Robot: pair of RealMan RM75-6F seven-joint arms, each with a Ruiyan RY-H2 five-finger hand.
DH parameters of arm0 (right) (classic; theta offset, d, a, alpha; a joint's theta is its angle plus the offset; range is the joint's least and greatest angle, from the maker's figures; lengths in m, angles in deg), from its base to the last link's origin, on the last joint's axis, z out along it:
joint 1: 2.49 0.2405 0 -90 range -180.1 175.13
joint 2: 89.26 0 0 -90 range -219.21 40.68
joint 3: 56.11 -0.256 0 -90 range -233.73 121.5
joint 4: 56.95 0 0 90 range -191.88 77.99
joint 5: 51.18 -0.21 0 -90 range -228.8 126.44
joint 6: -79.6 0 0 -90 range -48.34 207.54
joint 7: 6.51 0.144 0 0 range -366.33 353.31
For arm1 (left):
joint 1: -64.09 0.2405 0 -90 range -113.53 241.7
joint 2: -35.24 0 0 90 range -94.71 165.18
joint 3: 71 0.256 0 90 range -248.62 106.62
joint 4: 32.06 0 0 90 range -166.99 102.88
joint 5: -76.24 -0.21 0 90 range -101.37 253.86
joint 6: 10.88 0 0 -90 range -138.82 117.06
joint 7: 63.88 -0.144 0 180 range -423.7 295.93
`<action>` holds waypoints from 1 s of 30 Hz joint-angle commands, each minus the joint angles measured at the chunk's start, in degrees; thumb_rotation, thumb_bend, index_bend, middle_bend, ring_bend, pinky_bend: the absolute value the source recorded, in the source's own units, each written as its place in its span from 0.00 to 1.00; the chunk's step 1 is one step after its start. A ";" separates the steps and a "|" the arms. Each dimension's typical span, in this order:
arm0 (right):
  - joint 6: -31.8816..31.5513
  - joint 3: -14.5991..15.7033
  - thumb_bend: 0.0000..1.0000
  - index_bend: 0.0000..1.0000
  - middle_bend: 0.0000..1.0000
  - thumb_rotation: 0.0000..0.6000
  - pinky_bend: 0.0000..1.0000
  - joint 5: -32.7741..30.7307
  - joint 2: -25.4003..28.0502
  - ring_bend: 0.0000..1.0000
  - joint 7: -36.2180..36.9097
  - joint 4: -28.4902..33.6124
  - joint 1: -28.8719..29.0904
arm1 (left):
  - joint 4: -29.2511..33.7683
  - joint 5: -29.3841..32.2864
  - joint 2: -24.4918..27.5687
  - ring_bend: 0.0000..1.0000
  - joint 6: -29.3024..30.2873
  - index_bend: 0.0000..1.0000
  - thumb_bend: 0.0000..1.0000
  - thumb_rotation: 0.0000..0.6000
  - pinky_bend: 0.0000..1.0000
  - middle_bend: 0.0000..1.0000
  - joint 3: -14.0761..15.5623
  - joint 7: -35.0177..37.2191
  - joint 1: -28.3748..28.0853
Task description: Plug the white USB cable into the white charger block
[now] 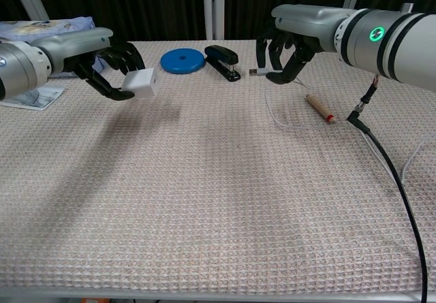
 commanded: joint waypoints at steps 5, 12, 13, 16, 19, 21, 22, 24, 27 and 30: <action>-0.80 -2.57 0.35 0.59 0.58 1.00 0.22 -5.71 -4.93 0.29 -3.95 -1.71 4.82 | 5.11 4.07 1.76 0.28 0.51 0.54 0.36 1.00 0.22 0.54 -0.98 -6.29 -1.68; -1.86 -4.01 0.36 0.59 0.58 1.00 0.22 -9.75 -8.59 0.29 -5.66 -4.25 7.62 | 8.94 7.79 2.74 0.28 2.44 0.54 0.36 1.00 0.22 0.54 -1.16 -12.18 -3.00; -1.95 -4.11 0.36 0.59 0.58 1.00 0.22 -10.04 -8.94 0.29 -5.74 -4.60 7.85 | 9.48 8.13 2.90 0.28 2.77 0.54 0.36 1.00 0.22 0.54 -1.14 -12.70 -3.07; -2.10 -4.46 0.36 0.59 0.58 1.00 0.22 -10.34 -10.00 0.29 -5.40 -5.63 8.35 | 10.97 9.35 3.46 0.28 3.36 0.54 0.36 1.00 0.22 0.54 -1.01 -14.26 -3.37; -2.15 -4.83 0.36 0.59 0.58 1.00 0.22 -10.17 -10.81 0.29 -4.73 -6.44 8.66 | 11.88 10.69 3.78 0.28 3.53 0.54 0.36 1.00 0.22 0.54 -0.96 -15.34 -3.84; -2.27 -5.06 0.36 0.59 0.58 1.00 0.22 -10.01 -11.17 0.29 -4.40 -6.73 8.80 | 12.16 11.27 3.85 0.28 3.66 0.54 0.36 1.00 0.22 0.54 -0.89 -15.85 -4.09; -2.34 -5.17 0.36 0.59 0.58 1.00 0.22 -9.94 -11.33 0.29 -4.27 -6.83 8.87 | 12.27 11.51 3.86 0.28 3.70 0.54 0.36 1.00 0.22 0.54 -0.82 -16.07 -4.21; -2.36 -5.36 0.36 0.59 0.58 1.00 0.22 -9.84 -11.62 0.29 -4.05 -7.00 9.05 | 12.55 12.08 3.87 0.28 3.86 0.54 0.36 1.00 0.22 0.54 -0.66 -16.58 -4.45; -2.52 -5.40 0.36 0.59 0.58 1.00 0.22 -9.60 -12.08 0.29 -4.16 -7.30 9.40 | 13.03 12.67 3.86 0.28 4.11 0.54 0.36 1.00 0.22 0.54 -0.47 -17.24 -4.81; -2.64 -5.55 0.36 0.59 0.58 1.00 0.22 -9.53 -12.59 0.29 -4.17 -7.48 9.72 | 13.50 13.13 3.91 0.28 4.30 0.54 0.36 1.00 0.22 0.54 -0.32 -17.76 -5.17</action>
